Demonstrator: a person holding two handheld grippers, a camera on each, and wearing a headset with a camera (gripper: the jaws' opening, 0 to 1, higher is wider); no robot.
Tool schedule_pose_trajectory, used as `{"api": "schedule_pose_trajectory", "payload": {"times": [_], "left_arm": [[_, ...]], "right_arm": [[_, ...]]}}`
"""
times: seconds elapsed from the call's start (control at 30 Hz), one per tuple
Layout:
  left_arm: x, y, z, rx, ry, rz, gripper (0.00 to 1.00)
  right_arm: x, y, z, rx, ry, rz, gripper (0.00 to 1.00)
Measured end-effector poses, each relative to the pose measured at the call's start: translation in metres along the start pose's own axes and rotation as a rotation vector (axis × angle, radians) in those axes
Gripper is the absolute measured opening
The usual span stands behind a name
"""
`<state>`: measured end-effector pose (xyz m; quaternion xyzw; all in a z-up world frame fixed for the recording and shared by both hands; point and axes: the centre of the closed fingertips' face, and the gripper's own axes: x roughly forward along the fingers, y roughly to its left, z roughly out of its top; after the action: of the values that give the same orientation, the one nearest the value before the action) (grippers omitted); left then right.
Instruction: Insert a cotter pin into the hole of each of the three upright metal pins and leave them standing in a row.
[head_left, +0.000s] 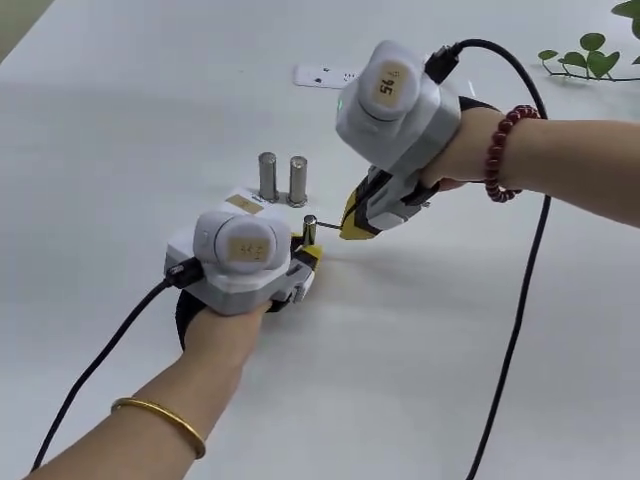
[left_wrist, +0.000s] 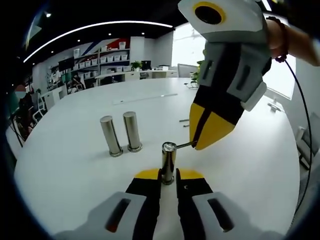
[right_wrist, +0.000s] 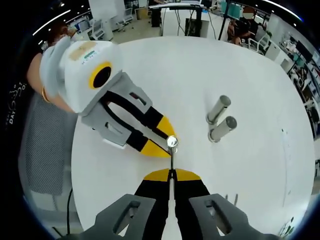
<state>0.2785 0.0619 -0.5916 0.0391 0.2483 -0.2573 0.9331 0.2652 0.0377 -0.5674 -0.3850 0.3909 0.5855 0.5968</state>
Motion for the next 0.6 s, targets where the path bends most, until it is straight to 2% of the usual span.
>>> {"api": "schedule_pose_trajectory", "payload": {"times": [0.37, 0.43, 0.6], "left_arm": [[0.002, 0.002, -0.007, 0.039, 0.02, 0.012, 0.06], [0.002, 0.001, -0.008, 0.067, 0.027, 0.019, 0.06], [0.003, 0.002, -0.009, 0.054, 0.031, 0.023, 0.06]], "right_arm": [[0.0, 0.0, 0.004, -0.012, 0.0, -0.002, 0.0], [0.0, 0.0, 0.007, -0.016, 0.001, -0.002, 0.0], [0.0, -0.001, 0.012, -0.034, 0.002, -0.01, 0.0]]}}
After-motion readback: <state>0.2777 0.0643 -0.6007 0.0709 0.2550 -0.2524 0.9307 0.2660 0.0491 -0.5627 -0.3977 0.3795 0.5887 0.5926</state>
